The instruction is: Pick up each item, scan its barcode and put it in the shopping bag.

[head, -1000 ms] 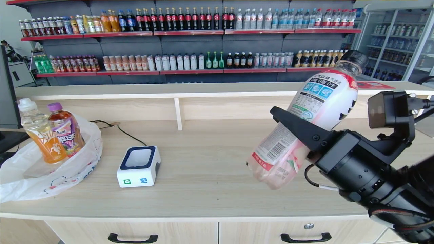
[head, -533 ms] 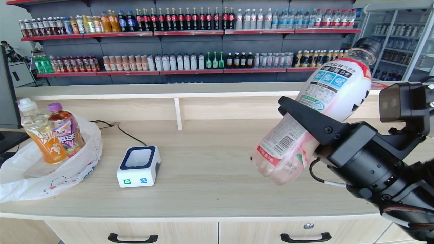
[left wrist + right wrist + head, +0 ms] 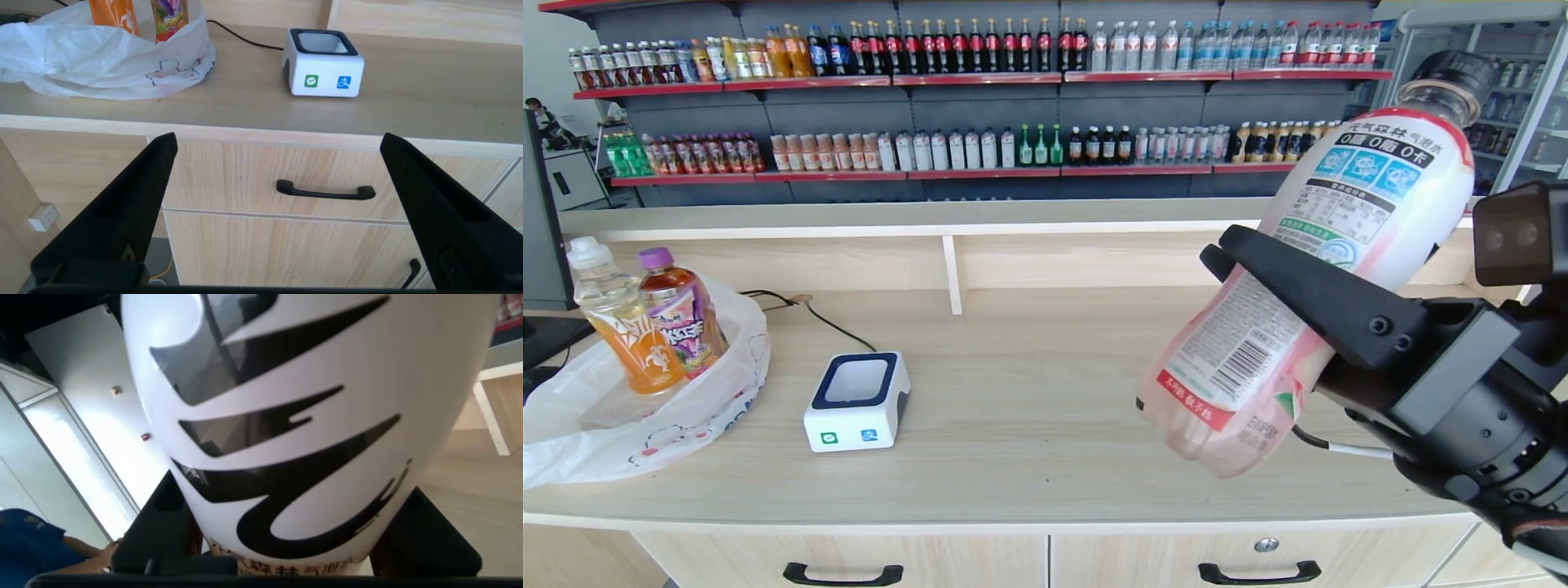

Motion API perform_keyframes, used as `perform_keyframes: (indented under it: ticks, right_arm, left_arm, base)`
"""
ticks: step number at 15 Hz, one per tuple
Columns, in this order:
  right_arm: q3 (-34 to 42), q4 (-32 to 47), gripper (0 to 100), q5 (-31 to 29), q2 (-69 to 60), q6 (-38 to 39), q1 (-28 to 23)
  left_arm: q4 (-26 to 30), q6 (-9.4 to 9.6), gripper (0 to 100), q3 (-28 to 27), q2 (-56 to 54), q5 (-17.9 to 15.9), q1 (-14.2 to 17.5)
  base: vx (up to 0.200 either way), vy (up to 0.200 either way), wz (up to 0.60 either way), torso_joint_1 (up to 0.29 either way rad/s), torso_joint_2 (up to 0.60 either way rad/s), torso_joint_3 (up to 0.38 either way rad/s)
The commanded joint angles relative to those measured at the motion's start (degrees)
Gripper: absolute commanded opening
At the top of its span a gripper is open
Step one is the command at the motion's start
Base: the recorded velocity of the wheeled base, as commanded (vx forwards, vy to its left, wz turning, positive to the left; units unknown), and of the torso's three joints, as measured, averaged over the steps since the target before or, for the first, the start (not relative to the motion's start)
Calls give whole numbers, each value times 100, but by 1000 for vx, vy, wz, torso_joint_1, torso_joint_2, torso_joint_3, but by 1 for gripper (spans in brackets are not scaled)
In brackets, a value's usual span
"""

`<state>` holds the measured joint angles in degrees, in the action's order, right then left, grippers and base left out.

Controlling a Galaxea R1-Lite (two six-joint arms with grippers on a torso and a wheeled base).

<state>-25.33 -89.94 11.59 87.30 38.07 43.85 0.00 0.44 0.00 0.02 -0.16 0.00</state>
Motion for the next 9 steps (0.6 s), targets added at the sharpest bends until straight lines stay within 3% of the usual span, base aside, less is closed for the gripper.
perform_keyframes:
  ticks: [1,9]
  right_arm:
    - [-24,-6,0,62,-29,16,36]
    - [-42,-6,0,247,-257,139,97]
  left_arm:
    - [0,0,100,0,-2,-2,0]
    - [0,0,100,0,-2,-2,0]
  base:
    - [0,0,0,0,0,0]
    - [0,0,0,0,0,0]
